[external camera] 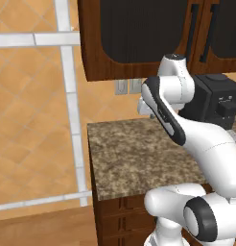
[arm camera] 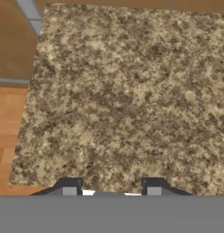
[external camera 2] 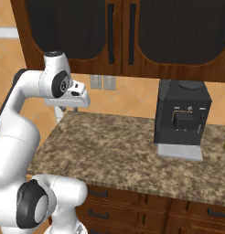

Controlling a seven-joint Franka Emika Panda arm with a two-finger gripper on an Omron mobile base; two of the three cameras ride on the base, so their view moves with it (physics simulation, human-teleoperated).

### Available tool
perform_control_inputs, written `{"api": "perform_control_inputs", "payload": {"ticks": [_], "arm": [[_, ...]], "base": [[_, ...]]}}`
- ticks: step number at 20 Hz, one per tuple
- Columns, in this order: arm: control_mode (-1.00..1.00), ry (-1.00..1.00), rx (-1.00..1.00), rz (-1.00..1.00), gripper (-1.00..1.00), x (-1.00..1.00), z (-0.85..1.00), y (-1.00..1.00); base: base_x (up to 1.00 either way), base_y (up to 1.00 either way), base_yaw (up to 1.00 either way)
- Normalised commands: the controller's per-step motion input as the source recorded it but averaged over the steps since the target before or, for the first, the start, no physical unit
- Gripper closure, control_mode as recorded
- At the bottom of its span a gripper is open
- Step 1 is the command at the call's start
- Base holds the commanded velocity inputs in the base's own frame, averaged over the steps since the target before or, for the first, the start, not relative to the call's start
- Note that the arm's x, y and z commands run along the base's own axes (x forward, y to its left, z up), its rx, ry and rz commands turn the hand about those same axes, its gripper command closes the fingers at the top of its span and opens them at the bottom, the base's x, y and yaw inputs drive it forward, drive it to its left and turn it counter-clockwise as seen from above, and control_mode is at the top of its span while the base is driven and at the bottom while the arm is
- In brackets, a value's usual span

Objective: Navigate to the stove.

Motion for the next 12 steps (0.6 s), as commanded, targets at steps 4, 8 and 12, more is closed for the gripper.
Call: {"api": "perform_control_inputs", "payload": {"ticks": [4, 8, 12], "arm": [[1.00, 0.00, 0.00, 0.00, -1.00, 0.00, 0.00, 0.00], [1.00, 0.00, 0.00, 0.00, -1.00, 0.00, 0.00, 0.00], [1.00, 0.00, 0.00, 0.00, -1.00, 0.00, 0.00, 0.00]], "base": [[-0.40, 0.00, 0.00], [-0.95, -0.04, -0.06], [-0.24, -0.03, -0.53]]}}
